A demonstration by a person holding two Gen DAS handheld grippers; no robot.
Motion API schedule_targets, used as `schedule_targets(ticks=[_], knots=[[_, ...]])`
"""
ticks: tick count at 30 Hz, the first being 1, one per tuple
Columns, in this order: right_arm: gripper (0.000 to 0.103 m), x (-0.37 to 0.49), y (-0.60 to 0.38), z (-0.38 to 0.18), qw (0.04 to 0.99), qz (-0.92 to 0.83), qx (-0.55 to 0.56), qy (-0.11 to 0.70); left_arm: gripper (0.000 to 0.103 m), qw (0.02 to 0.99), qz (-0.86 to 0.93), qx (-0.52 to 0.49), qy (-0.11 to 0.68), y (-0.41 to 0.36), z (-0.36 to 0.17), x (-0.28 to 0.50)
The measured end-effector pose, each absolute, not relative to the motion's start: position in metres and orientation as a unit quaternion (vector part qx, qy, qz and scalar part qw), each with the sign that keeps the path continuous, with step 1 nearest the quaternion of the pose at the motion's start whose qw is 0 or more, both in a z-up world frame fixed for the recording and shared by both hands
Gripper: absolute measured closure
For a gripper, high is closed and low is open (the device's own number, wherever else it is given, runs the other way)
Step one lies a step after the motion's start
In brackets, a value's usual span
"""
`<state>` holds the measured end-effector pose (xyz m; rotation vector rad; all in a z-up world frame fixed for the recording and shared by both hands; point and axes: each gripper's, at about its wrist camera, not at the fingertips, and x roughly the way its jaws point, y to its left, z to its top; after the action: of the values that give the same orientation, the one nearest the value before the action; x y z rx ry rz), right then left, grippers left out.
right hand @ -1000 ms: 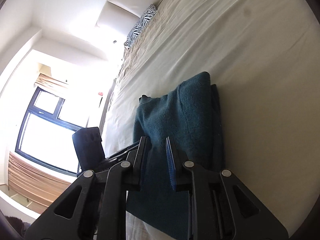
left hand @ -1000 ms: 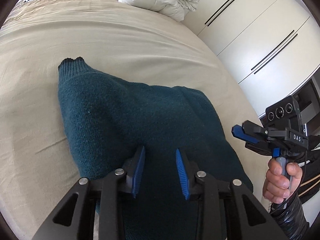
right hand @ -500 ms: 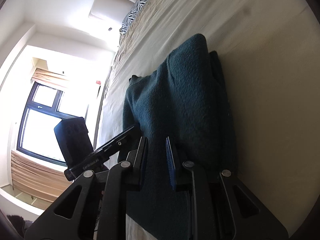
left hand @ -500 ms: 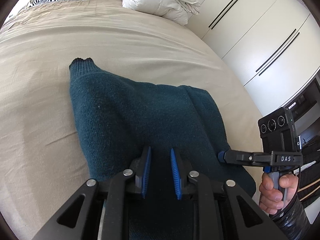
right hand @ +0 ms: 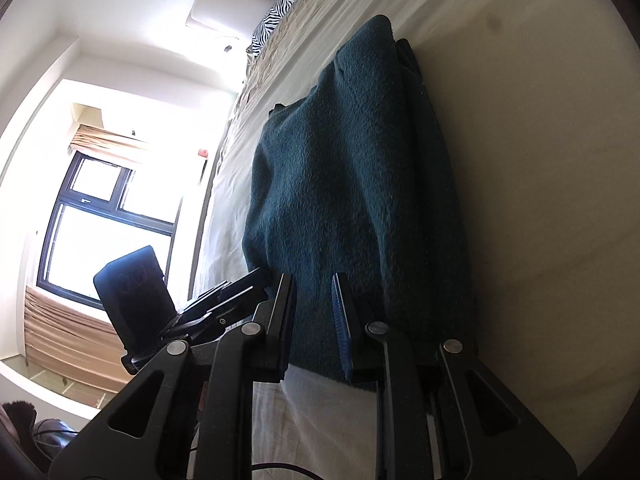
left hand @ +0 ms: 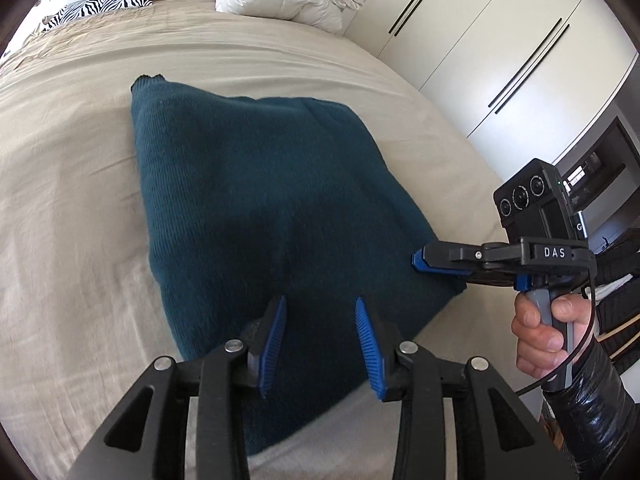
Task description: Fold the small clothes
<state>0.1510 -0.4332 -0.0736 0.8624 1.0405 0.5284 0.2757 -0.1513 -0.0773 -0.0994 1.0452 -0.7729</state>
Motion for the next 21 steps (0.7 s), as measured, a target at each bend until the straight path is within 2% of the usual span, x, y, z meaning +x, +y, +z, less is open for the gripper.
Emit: schedule_targets(ticks=[6,9,11,12,13,14,15,17,21], knots=[[0.085,0.127,-0.422,-0.083,0.739,0.244,0.395,0.488,0.06,0.792,-0.366,-0.059,0.484,-0.137,-0.078,0.254],[0.084,0.112,-0.429,-0.073,0.753,0.24,0.389,0.473,0.05,0.799,-0.369,-0.066,0.471,-0.125,-0.065,0.25],[0.077,0.106,-0.438,-0.059,0.766,0.237,0.394,0.45,0.034,0.814,-0.362,-0.068,0.449,-0.113,-0.054,0.251],[0.06,0.107,-0.443,-0.052,0.774,0.23,0.394,0.439,0.031,0.822,-0.354,-0.073,0.441,-0.106,-0.05,0.254],[0.035,0.108,-0.449,-0.046,0.782,0.22,0.398,0.426,0.027,0.826,-0.347,-0.083,0.436,-0.099,-0.048,0.259],[0.027,0.111,-0.455,-0.04,0.79,0.208,0.405,0.411,0.025,0.828,-0.341,-0.094,0.435,-0.094,-0.047,0.265],[0.023,0.117,-0.459,-0.036,0.795,0.205,0.409,0.398,0.025,0.829,-0.333,-0.103,0.437,-0.089,-0.048,0.273],[0.023,0.137,-0.461,-0.03,0.8,0.201,0.404,0.396,0.025,0.827,-0.323,-0.119,0.445,-0.086,-0.052,0.29],[0.023,0.182,-0.484,-0.042,0.782,0.193,0.396,0.442,0.025,0.799,-0.326,-0.154,0.482,-0.092,-0.069,0.32]])
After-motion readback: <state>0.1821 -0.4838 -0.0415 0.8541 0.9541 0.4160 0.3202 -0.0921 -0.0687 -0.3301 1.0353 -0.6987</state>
